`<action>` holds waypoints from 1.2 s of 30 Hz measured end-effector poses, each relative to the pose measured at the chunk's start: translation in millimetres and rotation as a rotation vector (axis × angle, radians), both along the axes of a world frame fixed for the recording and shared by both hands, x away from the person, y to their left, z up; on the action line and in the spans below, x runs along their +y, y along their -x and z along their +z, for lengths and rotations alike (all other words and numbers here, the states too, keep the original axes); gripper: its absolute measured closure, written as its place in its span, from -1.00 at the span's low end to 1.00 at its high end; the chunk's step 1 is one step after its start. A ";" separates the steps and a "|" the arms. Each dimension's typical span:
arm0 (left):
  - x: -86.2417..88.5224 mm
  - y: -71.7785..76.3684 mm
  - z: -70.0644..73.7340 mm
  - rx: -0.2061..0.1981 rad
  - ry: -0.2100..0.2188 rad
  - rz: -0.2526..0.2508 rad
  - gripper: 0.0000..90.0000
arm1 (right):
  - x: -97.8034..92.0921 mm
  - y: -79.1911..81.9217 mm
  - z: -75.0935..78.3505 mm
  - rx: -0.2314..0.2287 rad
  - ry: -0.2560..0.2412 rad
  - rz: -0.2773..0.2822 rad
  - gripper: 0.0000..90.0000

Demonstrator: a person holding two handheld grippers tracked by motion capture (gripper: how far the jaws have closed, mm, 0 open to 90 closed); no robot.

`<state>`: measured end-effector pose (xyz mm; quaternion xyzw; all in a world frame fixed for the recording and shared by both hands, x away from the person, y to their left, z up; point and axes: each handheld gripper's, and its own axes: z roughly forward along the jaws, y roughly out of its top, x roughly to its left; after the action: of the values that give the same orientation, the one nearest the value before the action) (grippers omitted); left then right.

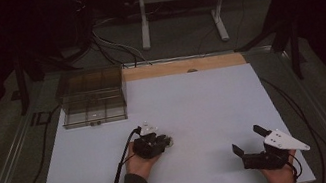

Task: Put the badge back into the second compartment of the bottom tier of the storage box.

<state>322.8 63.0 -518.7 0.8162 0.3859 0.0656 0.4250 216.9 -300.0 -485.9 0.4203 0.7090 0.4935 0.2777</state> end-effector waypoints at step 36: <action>8.7 10.8 18.9 -0.035 0.043 -0.034 0.96 | 0.8 -0.2 -0.4 0.001 0.003 0.004 -1.00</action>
<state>312.0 71.8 -499.9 0.8121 0.3658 0.0642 0.4501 217.1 -299.1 -486.3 0.4187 0.7108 0.4927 0.2771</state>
